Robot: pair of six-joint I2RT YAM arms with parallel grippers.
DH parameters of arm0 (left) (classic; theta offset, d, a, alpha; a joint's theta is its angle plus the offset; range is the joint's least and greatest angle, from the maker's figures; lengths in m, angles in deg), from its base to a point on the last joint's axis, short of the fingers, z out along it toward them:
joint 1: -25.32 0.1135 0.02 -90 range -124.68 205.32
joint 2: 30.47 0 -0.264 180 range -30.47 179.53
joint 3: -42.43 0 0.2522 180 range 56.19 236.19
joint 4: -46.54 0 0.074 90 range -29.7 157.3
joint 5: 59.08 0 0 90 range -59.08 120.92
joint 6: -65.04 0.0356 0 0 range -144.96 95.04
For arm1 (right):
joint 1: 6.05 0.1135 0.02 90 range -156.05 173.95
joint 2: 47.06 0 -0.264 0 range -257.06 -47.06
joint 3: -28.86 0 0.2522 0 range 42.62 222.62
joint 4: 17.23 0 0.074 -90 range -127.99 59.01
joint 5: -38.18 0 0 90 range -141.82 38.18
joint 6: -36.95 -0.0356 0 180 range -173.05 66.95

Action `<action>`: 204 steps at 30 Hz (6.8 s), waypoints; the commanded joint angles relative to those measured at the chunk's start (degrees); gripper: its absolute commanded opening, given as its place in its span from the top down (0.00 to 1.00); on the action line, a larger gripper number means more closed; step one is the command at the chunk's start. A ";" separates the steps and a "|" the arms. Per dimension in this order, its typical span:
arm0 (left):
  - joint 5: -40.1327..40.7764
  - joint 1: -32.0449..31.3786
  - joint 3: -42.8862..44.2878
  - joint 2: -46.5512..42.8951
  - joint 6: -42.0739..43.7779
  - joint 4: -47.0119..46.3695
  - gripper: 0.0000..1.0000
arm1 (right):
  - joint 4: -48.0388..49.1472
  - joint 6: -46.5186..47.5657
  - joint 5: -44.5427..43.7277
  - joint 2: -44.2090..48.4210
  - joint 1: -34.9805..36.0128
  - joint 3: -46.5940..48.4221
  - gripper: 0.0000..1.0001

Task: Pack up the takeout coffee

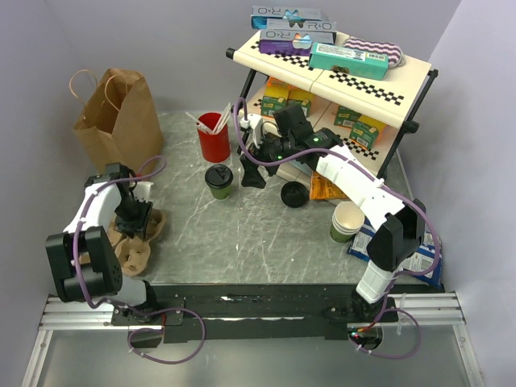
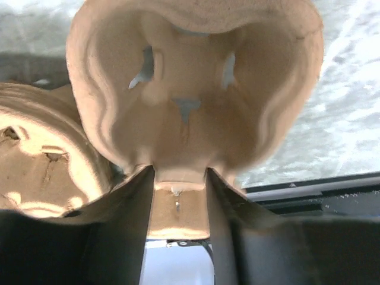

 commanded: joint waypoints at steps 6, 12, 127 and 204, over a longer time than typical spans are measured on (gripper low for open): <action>-13.40 0.10 7.57 0.05 4.37 5.32 0.39 | 0.81 0.46 0.34 -0.05 -0.42 2.51 0.00; -18.92 0.01 18.54 0.49 5.16 12.77 0.32 | 0.45 0.37 0.43 -0.57 -0.51 3.91 0.00; -48.92 -24.77 33.24 -17.45 4.98 2.16 0.99 | 2.48 -1.48 -4.49 26.76 -14.57 0.93 0.00; -2.18 -33.05 23.23 -23.42 6.15 6.19 0.08 | -18.79 14.08 0.52 16.48 -5.35 1.10 1.00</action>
